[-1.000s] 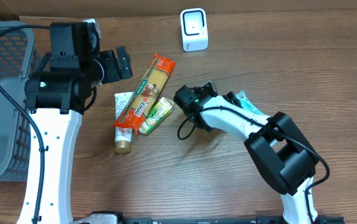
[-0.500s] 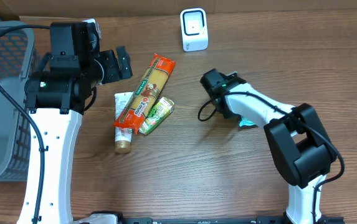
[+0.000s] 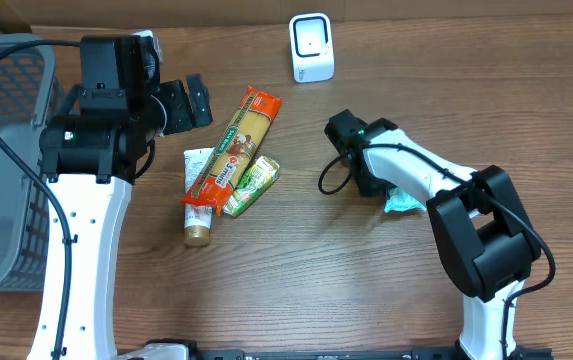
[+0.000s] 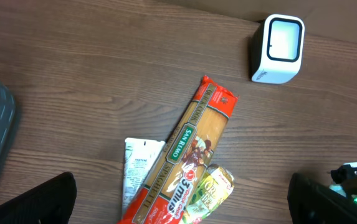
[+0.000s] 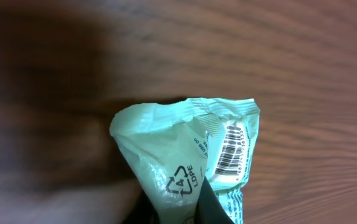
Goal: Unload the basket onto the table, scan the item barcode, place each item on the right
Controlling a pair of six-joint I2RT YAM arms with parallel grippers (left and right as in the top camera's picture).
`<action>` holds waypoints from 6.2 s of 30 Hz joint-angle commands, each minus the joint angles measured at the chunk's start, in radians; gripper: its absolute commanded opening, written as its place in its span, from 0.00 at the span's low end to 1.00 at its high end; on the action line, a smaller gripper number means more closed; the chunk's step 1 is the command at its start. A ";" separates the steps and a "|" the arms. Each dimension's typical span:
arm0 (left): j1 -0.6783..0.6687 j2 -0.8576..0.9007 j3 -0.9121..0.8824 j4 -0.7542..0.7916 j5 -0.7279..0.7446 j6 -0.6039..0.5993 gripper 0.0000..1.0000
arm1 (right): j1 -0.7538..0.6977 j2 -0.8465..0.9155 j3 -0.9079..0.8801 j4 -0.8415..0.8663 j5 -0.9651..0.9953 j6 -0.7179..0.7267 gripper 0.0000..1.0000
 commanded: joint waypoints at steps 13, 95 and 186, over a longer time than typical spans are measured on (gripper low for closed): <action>0.000 0.000 0.008 0.001 -0.013 -0.013 0.99 | -0.106 -0.101 0.095 0.142 -1.442 -0.190 0.04; 0.000 0.000 0.008 0.001 -0.013 -0.013 1.00 | -0.260 -0.002 0.247 -0.129 -0.558 -0.046 0.46; -0.002 0.000 0.008 0.001 -0.013 -0.013 1.00 | 0.150 0.021 0.095 -0.086 -0.086 -0.034 0.46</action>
